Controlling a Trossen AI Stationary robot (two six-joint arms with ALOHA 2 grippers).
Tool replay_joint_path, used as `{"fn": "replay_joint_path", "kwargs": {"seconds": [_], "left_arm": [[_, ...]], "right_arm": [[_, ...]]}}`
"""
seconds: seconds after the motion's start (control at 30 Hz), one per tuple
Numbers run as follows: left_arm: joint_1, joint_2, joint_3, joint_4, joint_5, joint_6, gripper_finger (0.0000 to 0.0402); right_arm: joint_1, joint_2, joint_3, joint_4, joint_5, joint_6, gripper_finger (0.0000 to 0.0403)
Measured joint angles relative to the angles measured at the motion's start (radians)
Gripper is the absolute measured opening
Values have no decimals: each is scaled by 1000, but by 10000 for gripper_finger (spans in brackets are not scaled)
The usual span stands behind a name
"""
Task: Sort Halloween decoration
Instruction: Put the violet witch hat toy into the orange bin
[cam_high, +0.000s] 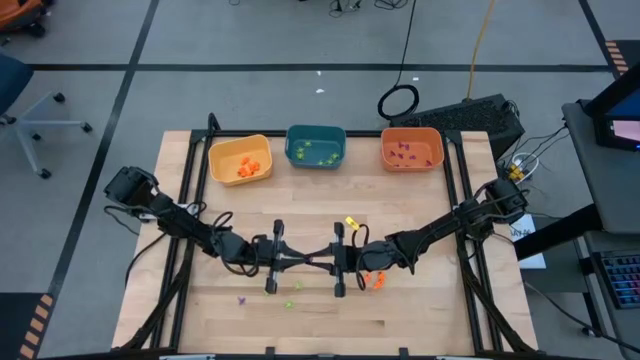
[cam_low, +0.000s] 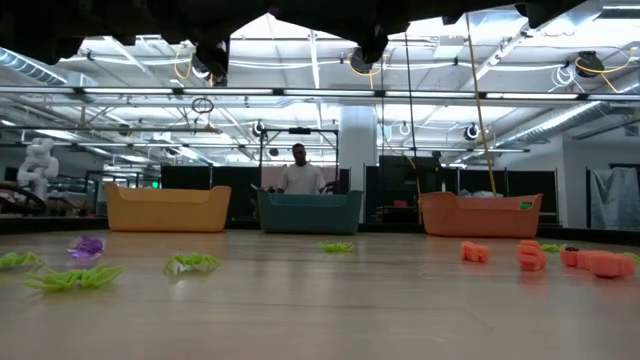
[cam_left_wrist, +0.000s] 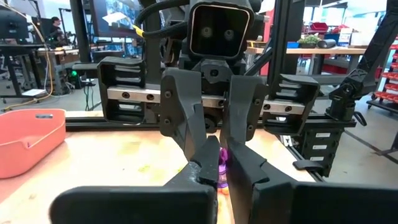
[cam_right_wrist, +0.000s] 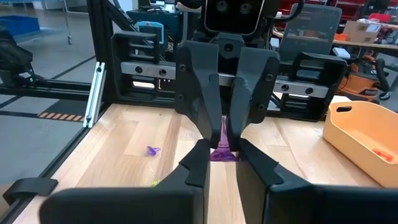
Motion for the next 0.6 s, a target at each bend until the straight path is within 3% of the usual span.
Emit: {"fn": "replay_joint_path", "kwargs": {"seconds": [0.4, 0.6], "left_arm": [[2, 0, 0, 27, 11, 2, 193], [0, -6, 0, 33, 11, 2, 246]], "right_arm": [[-4, 0, 0, -7, -6, 6, 38], [-9, -7, 0, -39, 0, 18, 38]]}}
